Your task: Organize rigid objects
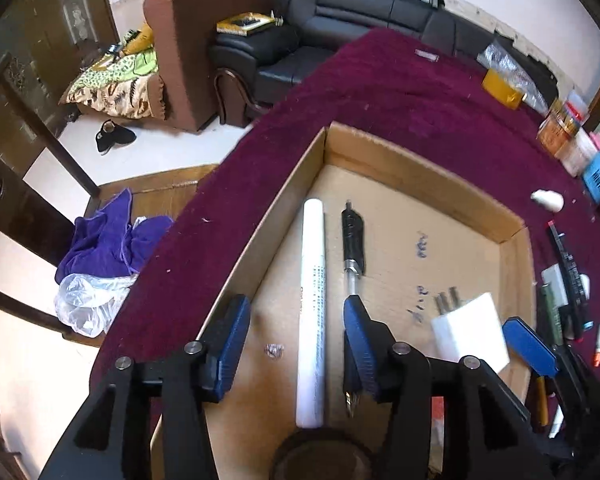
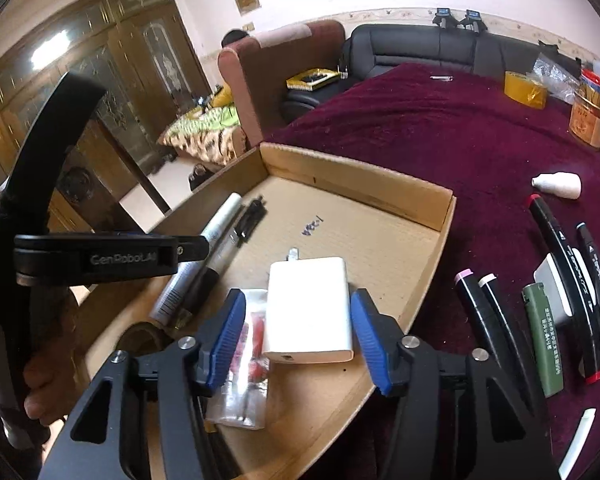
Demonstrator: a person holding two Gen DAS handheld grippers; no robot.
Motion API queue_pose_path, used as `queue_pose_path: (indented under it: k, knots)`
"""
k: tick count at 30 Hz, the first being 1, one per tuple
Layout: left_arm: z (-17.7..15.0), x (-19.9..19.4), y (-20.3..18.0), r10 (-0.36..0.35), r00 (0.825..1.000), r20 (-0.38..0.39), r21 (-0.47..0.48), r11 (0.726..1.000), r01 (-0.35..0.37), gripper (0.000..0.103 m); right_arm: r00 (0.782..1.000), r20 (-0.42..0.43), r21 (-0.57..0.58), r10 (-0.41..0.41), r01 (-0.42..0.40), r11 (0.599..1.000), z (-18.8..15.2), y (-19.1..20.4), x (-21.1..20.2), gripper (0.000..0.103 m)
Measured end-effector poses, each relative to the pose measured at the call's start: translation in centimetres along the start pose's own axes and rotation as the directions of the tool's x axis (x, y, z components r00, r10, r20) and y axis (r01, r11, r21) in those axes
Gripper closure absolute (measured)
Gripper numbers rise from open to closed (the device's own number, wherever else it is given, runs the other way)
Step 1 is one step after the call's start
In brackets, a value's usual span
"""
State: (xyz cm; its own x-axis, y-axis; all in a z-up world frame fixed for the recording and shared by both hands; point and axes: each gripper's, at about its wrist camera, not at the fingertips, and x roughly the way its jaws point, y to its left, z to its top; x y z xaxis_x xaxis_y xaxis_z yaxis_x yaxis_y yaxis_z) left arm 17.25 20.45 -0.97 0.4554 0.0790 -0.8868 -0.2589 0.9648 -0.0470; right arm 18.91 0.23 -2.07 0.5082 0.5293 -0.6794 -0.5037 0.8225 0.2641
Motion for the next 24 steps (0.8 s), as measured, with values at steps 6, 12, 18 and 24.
queue_pose_path:
  k: [6,12,18,24]
  knots:
    - [-2.9,-6.6,-2.3,0.019,0.988,0.152,-0.004,1.0,-0.018,0.041,0.984,0.069,0.09,0.163,-0.169,0.982,-1.0,-2.2,-6.1,0.04]
    - [-6.3,-10.4,-8.5,-0.17,0.966,0.192,0.08,0.984,0.157,0.028,0.971,0.116,0.129,0.209,-0.223,0.966,-4.9,-6.3,-11.7,0.036]
    - [-8.3,-8.1,-16.0,-0.241,0.969,0.059,0.168,0.959,0.228,0.025,0.991,0.067,0.219,0.113,-0.125,0.968,-8.1,-11.8,-13.6,0.036]
    - [-10.9,-6.0,-18.5,-0.211,0.977,0.015,0.184,0.961,0.205,0.025,0.999,-0.015,0.287,-0.045,0.047,0.957,-10.2,-16.5,-13.9,0.036]
